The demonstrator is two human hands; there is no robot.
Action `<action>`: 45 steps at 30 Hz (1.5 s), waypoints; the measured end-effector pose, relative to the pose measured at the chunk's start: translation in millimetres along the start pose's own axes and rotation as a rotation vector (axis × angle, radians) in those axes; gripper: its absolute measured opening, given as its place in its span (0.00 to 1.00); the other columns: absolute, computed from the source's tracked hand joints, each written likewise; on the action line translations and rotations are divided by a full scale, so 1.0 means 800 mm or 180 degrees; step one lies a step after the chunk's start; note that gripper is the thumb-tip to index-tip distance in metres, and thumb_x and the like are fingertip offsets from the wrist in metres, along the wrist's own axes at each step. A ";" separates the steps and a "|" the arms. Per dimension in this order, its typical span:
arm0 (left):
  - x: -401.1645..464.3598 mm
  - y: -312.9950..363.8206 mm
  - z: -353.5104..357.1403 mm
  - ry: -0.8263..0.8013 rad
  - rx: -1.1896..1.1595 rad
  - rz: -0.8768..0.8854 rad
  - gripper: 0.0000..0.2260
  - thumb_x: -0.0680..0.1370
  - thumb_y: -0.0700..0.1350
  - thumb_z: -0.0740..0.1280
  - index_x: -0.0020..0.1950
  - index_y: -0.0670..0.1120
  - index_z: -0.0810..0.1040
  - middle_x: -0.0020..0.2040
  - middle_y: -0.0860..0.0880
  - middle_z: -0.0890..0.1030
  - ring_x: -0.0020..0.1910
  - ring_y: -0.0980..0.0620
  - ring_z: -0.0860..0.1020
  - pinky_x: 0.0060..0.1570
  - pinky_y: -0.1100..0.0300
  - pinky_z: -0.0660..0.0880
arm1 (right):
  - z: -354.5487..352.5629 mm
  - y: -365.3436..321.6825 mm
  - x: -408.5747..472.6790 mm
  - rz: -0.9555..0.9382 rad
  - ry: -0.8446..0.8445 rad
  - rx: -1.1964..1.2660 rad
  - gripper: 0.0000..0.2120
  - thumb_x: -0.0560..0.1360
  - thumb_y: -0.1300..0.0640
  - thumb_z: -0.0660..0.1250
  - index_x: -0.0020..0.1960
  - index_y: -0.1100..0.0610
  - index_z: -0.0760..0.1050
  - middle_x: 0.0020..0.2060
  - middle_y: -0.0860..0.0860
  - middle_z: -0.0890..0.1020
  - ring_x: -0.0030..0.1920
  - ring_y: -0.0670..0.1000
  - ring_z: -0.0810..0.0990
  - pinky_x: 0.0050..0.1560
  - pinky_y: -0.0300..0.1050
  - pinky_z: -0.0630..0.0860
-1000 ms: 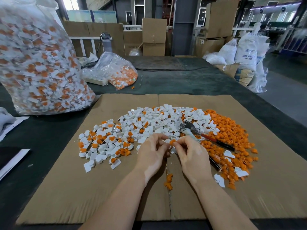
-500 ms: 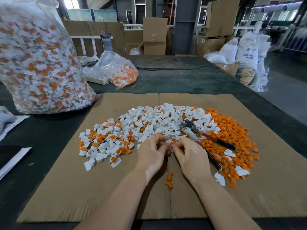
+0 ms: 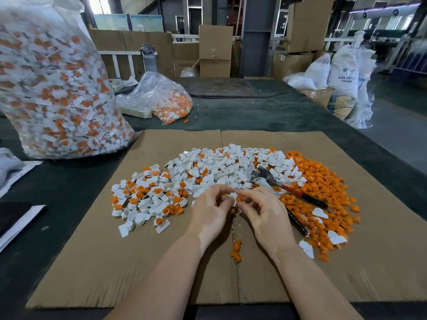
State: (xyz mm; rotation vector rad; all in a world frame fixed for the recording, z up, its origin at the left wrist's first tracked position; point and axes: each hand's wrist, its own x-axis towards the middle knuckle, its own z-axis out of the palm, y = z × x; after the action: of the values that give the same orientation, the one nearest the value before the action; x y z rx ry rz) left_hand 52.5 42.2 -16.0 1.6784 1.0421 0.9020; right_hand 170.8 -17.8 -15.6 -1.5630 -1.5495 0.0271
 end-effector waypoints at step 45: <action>0.022 0.015 -0.004 0.0363 -0.2092 -0.0983 0.08 0.77 0.34 0.65 0.55 0.36 0.74 0.33 0.46 0.79 0.24 0.58 0.76 0.27 0.68 0.75 | -0.067 -0.040 0.036 0.1919 -0.2005 0.0250 0.11 0.72 0.55 0.62 0.33 0.59 0.71 0.29 0.55 0.71 0.30 0.51 0.68 0.32 0.43 0.63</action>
State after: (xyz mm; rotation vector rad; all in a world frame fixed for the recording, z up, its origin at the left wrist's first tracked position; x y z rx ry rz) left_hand 58.9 57.4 -2.0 0.9040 0.9123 1.0011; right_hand 183.3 -30.9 50.8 -2.0143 -1.4270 0.9833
